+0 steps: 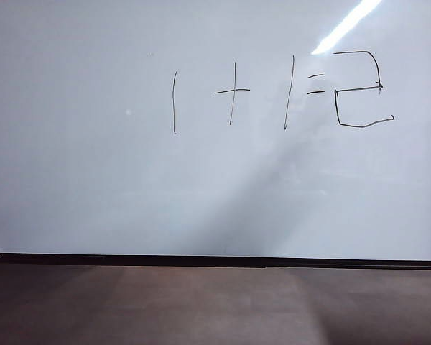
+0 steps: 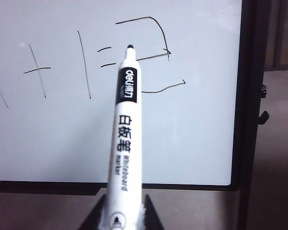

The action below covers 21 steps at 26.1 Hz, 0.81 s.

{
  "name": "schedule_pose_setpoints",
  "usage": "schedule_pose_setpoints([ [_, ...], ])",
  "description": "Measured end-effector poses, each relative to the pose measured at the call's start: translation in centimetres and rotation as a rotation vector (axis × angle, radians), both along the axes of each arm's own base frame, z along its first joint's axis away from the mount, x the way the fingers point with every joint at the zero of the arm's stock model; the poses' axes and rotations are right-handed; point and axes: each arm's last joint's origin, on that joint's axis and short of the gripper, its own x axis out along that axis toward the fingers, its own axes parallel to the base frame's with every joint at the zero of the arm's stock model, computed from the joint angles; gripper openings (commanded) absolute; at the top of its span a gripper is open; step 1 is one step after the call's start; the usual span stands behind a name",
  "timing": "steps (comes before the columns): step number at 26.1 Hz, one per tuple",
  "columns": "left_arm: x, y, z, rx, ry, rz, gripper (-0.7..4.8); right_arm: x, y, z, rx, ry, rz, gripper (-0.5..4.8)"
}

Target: Reach to the right to find the marker pen, pick it up, and write the answer to the math problem on the whiteboard.

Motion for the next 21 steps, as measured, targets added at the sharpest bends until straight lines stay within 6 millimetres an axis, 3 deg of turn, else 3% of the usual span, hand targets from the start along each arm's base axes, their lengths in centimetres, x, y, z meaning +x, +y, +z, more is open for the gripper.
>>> schedule_pose_setpoints([
  [9,0.0,0.05,-0.02,0.125,-0.007,0.01,0.27,-0.01,0.0,0.01,0.0,0.0,0.0,-0.06],
  [21,0.02,0.18,0.0,0.118,-0.009,0.023,0.27,-0.01,0.0,0.01,0.0,0.0,0.0,-0.05],
])
